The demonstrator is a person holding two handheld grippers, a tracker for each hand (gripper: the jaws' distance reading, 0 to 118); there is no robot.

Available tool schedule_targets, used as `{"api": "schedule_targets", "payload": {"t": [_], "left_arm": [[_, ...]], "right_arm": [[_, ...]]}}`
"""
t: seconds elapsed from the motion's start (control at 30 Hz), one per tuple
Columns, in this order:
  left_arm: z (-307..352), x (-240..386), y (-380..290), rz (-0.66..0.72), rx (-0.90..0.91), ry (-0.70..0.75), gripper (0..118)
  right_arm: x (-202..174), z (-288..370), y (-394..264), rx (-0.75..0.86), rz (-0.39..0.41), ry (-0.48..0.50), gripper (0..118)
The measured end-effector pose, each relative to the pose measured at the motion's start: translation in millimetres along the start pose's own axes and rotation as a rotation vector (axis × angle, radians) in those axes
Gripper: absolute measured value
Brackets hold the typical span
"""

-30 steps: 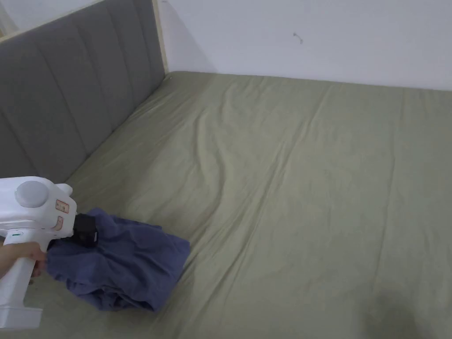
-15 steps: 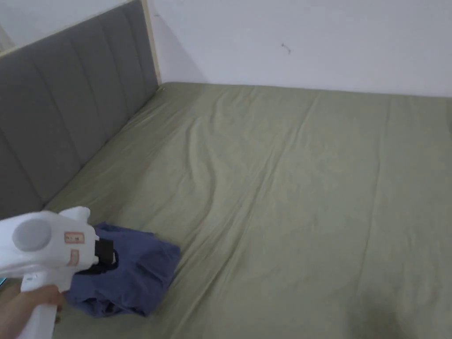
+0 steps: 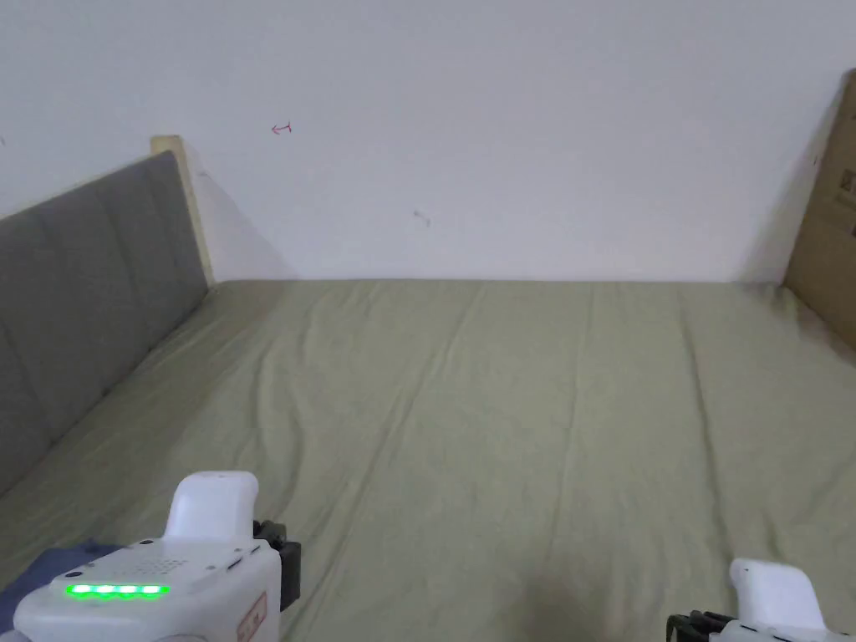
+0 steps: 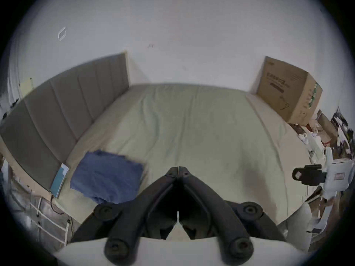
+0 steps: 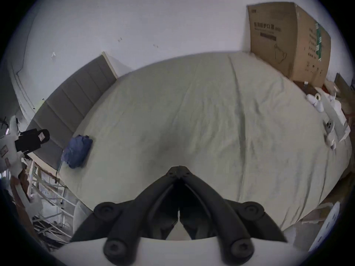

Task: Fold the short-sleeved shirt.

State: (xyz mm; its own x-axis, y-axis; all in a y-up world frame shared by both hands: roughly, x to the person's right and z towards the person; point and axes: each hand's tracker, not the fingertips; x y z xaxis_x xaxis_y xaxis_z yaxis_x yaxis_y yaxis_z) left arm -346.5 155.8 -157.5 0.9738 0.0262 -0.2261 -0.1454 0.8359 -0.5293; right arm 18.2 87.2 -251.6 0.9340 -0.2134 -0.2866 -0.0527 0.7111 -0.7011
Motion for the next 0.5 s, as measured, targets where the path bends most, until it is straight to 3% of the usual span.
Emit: {"api": "schedule_targets", "payload": {"t": [0.13, 0.23, 0.4, 0.5], "left_arm": [[31.5, 42.1, 5.2, -0.022, 0.11, -0.043, 0], [50.4, 73.1, 1.8, -0.105, 0.206, 0.014, 0], [70.6, 93.5, 11.2, -0.067, 0.289, -0.023, 0], [79.5, 103.3, 19.1, -0.085, 0.336, 0.028, 0]], "right_arm": [[-5.6, 37.0, 14.4, 0.182, 0.016, -0.137, 0], [-8.5, 63.7, 24.8, 0.31, 0.026, -0.186, 0], [-26.6, 101.2, 42.8, 0.447, 0.131, -0.279, 0], [-32.9, 117.8, 47.7, 0.505, 0.141, -0.255, 0]]}}
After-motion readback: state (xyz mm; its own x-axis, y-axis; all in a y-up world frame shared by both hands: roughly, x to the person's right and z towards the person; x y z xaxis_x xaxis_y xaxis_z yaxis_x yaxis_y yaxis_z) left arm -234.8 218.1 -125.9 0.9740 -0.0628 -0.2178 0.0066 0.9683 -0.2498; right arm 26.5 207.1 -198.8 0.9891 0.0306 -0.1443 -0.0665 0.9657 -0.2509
